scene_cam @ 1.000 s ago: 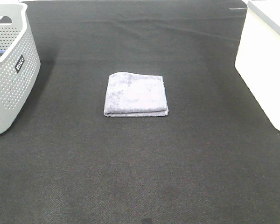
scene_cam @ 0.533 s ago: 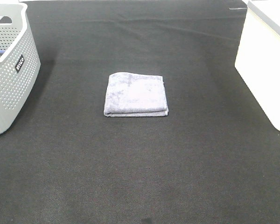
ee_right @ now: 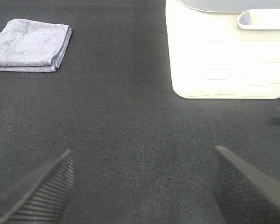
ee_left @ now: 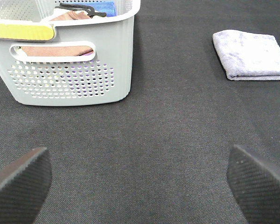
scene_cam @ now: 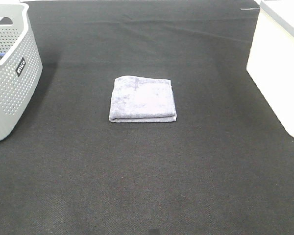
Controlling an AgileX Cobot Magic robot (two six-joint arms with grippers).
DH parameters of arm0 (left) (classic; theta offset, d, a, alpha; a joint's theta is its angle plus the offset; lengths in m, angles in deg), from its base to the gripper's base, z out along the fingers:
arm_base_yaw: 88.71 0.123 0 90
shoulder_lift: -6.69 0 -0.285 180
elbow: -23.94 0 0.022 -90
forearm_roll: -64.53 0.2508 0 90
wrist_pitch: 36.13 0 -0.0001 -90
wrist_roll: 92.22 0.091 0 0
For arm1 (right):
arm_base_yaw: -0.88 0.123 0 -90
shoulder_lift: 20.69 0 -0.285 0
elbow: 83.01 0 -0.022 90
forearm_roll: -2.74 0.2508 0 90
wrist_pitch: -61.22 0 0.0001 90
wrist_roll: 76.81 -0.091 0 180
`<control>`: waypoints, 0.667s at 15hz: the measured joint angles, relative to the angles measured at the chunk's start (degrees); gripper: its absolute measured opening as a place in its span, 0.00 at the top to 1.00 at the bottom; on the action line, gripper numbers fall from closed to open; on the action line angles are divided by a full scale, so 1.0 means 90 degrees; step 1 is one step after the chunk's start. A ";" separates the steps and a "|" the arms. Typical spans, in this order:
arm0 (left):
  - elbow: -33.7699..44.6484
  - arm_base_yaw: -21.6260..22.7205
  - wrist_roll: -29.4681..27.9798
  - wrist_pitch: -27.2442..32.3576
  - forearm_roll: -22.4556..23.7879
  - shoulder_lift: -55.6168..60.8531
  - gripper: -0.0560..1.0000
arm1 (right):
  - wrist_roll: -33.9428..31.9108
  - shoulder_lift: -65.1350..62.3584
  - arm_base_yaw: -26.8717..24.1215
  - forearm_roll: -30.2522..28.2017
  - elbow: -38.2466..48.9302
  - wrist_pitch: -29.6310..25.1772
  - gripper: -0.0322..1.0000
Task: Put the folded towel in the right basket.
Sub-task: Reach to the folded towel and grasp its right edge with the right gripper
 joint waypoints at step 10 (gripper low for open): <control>0.0000 0.0000 0.0000 0.0000 0.0000 0.0000 0.03 | 0.0000 0.4208 0.0000 0.0439 -0.1821 0.1350 0.23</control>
